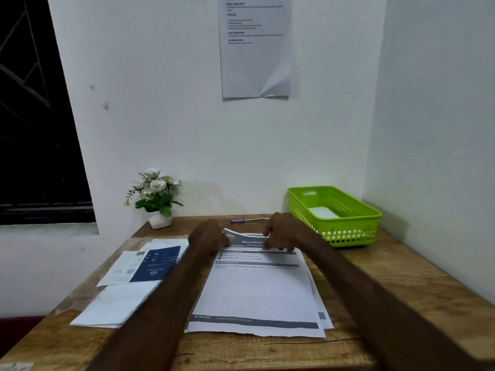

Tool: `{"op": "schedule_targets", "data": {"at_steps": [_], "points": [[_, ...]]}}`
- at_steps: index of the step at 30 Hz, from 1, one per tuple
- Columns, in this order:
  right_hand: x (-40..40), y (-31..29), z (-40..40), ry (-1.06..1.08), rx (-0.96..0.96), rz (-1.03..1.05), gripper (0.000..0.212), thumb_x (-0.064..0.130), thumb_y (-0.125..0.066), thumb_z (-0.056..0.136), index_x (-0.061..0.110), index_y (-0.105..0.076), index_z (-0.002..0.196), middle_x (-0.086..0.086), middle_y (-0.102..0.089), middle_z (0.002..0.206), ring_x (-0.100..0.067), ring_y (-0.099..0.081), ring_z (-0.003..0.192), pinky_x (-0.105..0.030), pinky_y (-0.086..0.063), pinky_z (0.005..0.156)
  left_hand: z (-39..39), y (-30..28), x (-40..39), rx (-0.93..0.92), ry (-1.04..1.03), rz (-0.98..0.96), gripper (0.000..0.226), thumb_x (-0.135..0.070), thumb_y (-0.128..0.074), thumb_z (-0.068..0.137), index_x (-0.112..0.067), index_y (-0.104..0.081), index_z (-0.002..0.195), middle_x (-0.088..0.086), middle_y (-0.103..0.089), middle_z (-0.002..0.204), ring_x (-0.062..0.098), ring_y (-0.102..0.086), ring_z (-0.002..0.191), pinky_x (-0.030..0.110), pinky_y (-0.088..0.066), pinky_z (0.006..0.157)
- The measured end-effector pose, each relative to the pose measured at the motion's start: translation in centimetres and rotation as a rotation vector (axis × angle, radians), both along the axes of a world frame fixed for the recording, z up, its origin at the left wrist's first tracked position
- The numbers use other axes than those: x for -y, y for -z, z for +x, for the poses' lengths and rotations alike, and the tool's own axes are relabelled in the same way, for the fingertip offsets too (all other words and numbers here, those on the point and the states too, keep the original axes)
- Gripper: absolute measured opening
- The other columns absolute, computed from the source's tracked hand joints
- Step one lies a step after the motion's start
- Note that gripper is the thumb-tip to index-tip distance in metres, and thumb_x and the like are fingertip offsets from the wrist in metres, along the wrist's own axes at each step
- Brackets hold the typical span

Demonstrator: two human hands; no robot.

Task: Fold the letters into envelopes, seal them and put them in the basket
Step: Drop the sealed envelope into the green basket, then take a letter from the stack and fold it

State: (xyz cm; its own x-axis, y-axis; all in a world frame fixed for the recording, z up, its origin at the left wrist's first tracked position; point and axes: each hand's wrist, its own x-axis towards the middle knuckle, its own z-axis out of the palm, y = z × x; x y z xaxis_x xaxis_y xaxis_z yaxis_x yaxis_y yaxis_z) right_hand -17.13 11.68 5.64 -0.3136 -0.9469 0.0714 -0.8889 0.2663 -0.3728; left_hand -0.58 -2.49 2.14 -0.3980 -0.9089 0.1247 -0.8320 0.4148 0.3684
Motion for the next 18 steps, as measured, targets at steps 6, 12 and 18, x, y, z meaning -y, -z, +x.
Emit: {"op": "schedule_targets", "data": {"at_steps": [6,12,18], "points": [[-0.2,0.5,-0.8,0.149,-0.142,-0.197,0.043,0.033,-0.075,0.076,0.026,-0.071,0.118,-0.002,-0.071,0.115,-0.025,-0.067,0.106,-0.031,-0.053,0.086,-0.1,-0.1,0.0,-0.396,-0.02,-0.014,0.018,-0.033,-0.074,0.084,-0.015,-0.072,0.086,0.001,-0.073,0.083,0.021,-0.069,0.079,0.031,-0.052,0.065],[-1.3,-0.6,-1.6,0.233,0.036,-0.624,0.052,0.024,-0.069,0.086,0.022,-0.061,0.138,0.002,-0.059,0.141,-0.021,-0.05,0.132,-0.033,-0.041,0.104,0.2,-1.7,1.0,-0.836,0.102,0.081,0.021,-0.025,-0.072,0.09,-0.016,-0.066,0.072,0.004,-0.071,0.078,0.027,-0.069,0.076,0.047,-0.059,0.078],[-1.5,-1.1,-2.9,0.248,0.185,-0.738,0.069,0.024,-0.074,0.084,0.017,-0.049,0.147,-0.001,-0.057,0.141,-0.022,-0.051,0.132,-0.039,-0.045,0.106,1.2,-2.7,0.6,-1.127,0.171,0.314,0.011,-0.025,-0.07,0.095,-0.015,-0.066,0.092,0.007,-0.072,0.087,0.021,-0.068,0.07,0.033,-0.052,0.058]]}}
